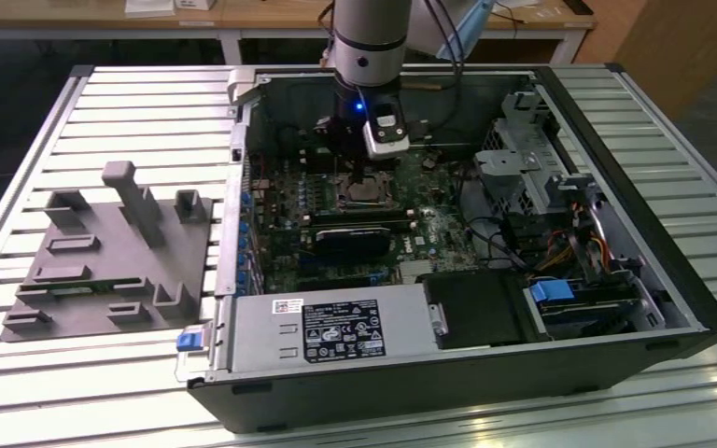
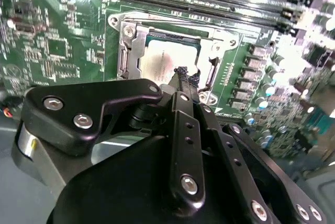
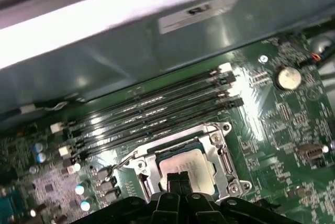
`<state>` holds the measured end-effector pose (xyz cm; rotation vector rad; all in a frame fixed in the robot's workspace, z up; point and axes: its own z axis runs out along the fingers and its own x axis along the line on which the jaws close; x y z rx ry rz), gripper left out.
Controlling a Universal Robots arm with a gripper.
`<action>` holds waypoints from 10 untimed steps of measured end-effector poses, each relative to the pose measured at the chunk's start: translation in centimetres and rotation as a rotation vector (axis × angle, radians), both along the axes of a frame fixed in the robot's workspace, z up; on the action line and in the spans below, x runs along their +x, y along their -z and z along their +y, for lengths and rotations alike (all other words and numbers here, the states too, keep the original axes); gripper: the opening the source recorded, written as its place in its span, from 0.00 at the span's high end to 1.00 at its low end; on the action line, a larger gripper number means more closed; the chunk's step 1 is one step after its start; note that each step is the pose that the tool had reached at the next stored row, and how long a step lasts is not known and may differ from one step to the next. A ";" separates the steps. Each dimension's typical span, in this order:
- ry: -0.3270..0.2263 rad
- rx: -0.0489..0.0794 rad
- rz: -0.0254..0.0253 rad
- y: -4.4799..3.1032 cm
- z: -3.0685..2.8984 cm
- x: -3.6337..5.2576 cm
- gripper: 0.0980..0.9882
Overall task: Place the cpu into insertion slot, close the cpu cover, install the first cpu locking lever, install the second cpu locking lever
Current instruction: 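Install the first cpu locking lever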
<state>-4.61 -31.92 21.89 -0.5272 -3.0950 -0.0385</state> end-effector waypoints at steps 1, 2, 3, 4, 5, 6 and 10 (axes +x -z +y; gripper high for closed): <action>-0.018 0.000 0.0000 0.01 0.00 0.00 1.00; -0.038 0.000 0.0000 0.01 0.00 0.00 1.00; -0.056 0.000 0.0000 0.02 0.00 0.00 1.00; -0.074 0.000 0.0000 0.02 0.00 0.00 1.00; -0.092 0.000 0.0000 0.03 0.00 0.00 1.00; -0.110 0.000 0.0000 0.04 0.00 0.00 1.00; -0.183 0.000 0.0000 0.05 0.00 0.00 1.00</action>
